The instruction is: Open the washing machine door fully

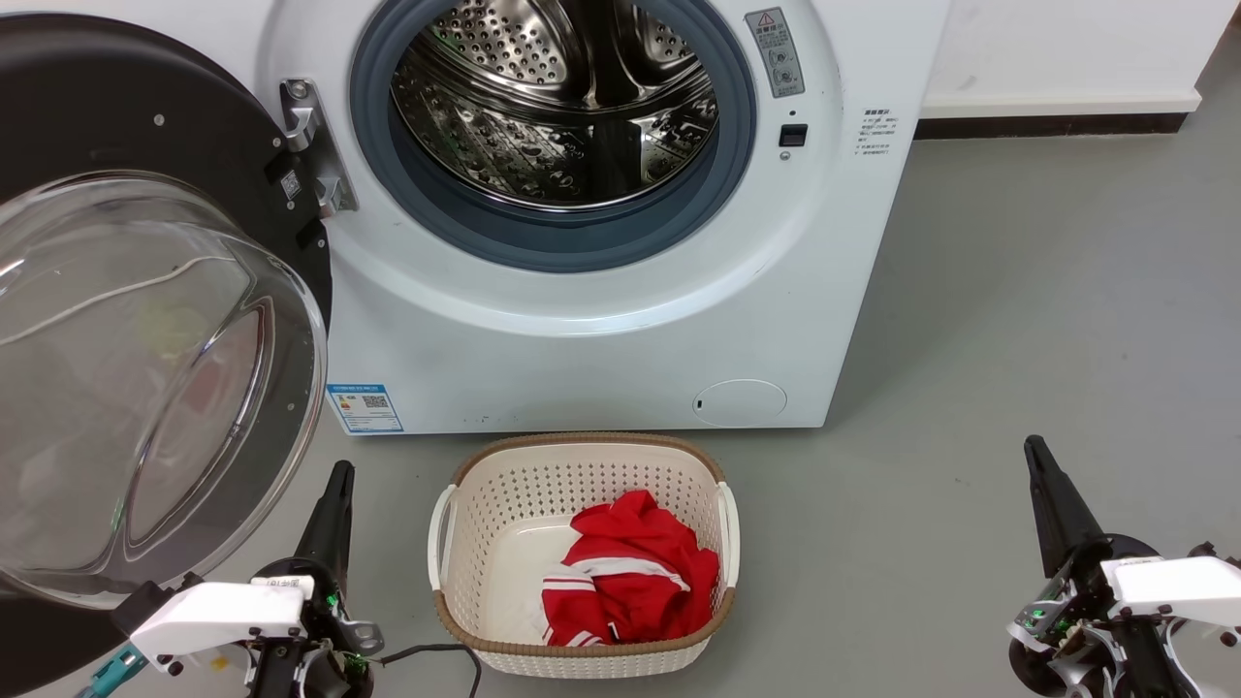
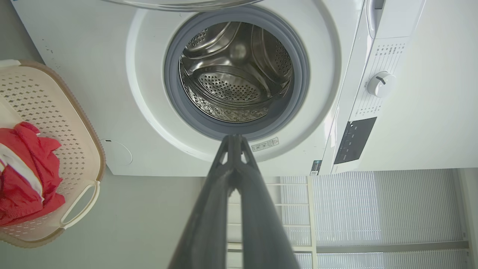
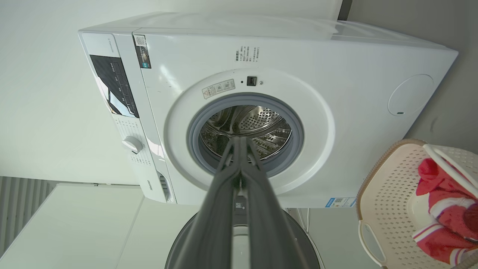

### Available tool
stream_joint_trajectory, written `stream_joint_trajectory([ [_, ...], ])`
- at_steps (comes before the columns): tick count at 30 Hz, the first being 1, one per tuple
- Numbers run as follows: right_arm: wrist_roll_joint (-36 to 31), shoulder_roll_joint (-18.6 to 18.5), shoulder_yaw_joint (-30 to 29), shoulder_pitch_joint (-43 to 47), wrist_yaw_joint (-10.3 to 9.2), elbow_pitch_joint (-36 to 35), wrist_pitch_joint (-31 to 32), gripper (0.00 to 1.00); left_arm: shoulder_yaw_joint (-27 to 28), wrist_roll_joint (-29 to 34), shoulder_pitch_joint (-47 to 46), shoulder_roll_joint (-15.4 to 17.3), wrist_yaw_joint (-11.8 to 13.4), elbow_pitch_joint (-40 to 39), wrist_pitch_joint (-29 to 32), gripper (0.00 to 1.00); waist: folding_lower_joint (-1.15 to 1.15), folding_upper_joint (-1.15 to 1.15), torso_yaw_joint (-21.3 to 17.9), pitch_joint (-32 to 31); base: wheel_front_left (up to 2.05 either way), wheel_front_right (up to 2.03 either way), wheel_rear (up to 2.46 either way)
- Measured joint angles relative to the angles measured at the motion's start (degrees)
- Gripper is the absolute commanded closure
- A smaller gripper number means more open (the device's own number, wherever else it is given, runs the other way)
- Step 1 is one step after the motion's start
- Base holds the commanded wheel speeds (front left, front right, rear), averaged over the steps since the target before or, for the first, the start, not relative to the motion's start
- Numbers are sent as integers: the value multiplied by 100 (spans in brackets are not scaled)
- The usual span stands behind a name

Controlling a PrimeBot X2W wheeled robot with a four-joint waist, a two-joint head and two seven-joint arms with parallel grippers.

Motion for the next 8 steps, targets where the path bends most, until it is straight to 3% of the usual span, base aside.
stream_joint_trajectory([
  [8, 294, 7, -33, -26, 0, 37, 68, 100, 23, -315, -14, 1, -7, 18, 67, 100, 0, 0, -4, -10, 0, 0, 0],
])
